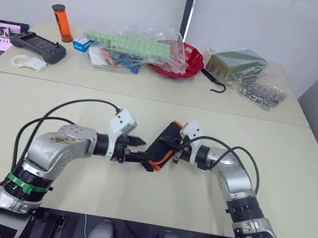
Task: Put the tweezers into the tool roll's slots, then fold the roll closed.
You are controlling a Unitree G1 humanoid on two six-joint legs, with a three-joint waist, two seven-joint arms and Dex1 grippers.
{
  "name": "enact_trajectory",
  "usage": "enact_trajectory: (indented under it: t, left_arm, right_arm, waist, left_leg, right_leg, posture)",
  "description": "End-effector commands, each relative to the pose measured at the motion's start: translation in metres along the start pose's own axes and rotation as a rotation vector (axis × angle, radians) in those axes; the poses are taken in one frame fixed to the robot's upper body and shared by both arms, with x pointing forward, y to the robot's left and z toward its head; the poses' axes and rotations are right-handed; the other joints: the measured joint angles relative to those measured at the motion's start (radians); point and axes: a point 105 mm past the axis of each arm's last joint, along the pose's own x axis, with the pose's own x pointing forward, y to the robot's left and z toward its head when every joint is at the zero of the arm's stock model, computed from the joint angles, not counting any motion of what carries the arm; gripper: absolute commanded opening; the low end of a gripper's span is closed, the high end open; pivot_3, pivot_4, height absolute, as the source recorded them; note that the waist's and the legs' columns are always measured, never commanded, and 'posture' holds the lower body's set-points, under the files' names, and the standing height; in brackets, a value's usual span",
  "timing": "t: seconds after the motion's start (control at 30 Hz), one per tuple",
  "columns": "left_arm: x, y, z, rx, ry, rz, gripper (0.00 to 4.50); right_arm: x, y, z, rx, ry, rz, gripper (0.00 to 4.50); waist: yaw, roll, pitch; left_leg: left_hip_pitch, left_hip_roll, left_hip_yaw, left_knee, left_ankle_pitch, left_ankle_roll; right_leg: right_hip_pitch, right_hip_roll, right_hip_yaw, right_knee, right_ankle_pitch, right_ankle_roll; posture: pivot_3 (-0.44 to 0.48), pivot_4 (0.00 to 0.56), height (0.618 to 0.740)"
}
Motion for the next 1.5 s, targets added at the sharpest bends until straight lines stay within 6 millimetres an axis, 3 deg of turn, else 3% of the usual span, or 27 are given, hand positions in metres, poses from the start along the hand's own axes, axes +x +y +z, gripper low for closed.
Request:
enact_trajectory:
  t: [0.03,0.27,0.4,0.43,0.63,0.73,0.9,1.07,1.2,1.37,1.5]
  left_arm:
    - [0.001,-0.006,0.025,0.066,-0.119,-0.051,3.89]
    - [0.029,-0.014,0.01,0.137,-0.061,-0.111,1.56]
    - [0.045,-0.009,-0.013,0.175,0.004,-0.084,0.18]
    - [0.047,-0.008,-0.02,0.185,0.024,-0.077,0.02]
    - [0.058,0.0,-0.062,0.115,0.065,-0.05,0.02]
    - [0.058,-0.005,-0.07,0.095,0.073,-0.06,0.02]
    - [0.054,-0.004,-0.078,0.095,0.107,-0.059,0.02]
    - [0.049,-0.007,-0.087,0.114,0.159,-0.084,0.02]
    - [0.045,-0.013,-0.096,0.099,0.184,-0.114,0.02]
    - [0.039,-0.014,-0.104,0.076,0.201,-0.106,0.02]
    - [0.037,-0.009,-0.103,0.065,0.185,-0.076,0.02]
  right_arm:
    - [-0.01,0.006,-0.057,0.092,0.195,-0.012,0.0]
    - [-0.01,0.006,-0.055,0.102,0.181,-0.02,0.0]
    - [-0.011,0.005,-0.049,0.1,0.155,-0.029,0.0]
    - [-0.011,0.005,-0.046,0.097,0.139,-0.033,0.0]
    - [-0.015,0.007,-0.005,0.075,-0.051,-0.016,0.0]
    - [-0.017,0.02,0.006,0.051,-0.085,0.042,0.0]
    - [-0.014,0.016,-0.021,0.086,0.014,-0.012,0.0]
    - [-0.012,-0.018,-0.045,0.109,0.099,-0.192,0.0]
    - [-0.026,-0.046,-0.076,0.094,0.239,-0.356,0.0]
    - [-0.036,-0.067,-0.084,0.162,0.228,-0.492,0.0]
    - [-0.032,-0.07,-0.074,0.157,0.161,-0.49,0.0]
  waist:
    - [0.001,0.0,-0.001]
    - [0.001,0.001,-0.003]
    - [0.002,0.001,-0.003]
    - [0.002,0.001,-0.003]
    - [0.007,0.001,-0.003]
    - [0.006,0.001,-0.003]
    - [-0.001,0.002,-0.004]
    - [-0.012,0.002,-0.011]
    - [-0.015,0.004,-0.021]
    - [-0.002,0.001,-0.033]
    - [-0.003,0.001,-0.038]
  left_leg:
    - [0.0,0.0,0.0,0.0,0.0,0.0]
    - [0.0,0.0,0.0,-0.001,0.0,0.0]
    - [-0.001,0.0,0.0,-0.001,0.0,0.0]
    - [-0.001,0.0,0.0,-0.001,0.0,0.0]
    - [-0.003,-0.001,0.0,-0.001,0.0,0.0]
    - [-0.003,-0.001,0.0,-0.001,0.0,0.0]
    - [-0.002,0.0,0.0,-0.002,0.0,0.001]
    - [0.001,0.0,0.001,-0.003,0.0,0.001]
    - [0.015,0.001,0.001,-0.005,-0.001,0.0]
    - [0.017,0.001,0.002,-0.015,0.0,0.0]
    - [0.016,0.001,0.002,-0.018,-0.001,0.001]
  right_leg:
    - [0.0,0.0,0.0,0.0,0.0,-0.001]
    - [0.001,0.0,0.0,-0.003,0.002,-0.002]
    - [0.001,0.0,0.0,-0.006,0.002,-0.001]
    - [0.001,0.0,0.0,-0.006,0.003,-0.001]
    - [0.001,-0.001,0.0,-0.007,0.004,-0.002]
    - [0.0,-0.001,0.0,-0.008,0.004,-0.002]
    - [0.0,-0.001,0.0,-0.007,0.003,0.0]
    - [0.002,0.0,0.001,-0.007,0.002,0.002]
    - [0.016,0.0,0.001,-0.013,-0.001,0.002]
    - [0.019,-0.001,0.001,-0.021,-0.002,0.0]
    - [0.018,-0.001,0.001,-0.022,0.001,-0.003]
  posture:
    - [0.0,0.15,0.74]
    - [0.0,0.15,0.74]
    - [0.0,0.15,0.74]
    - [0.0,0.15,0.74]
    - [0.0,0.15,0.74]
    - [0.0,0.15,0.74]
    - [0.0,0.15,0.74]
    - [0.0,0.15,0.74]
    - [0.0,0.15,0.74]
    - [0.0,0.15,0.74]
    - [0.0,0.15,0.74]
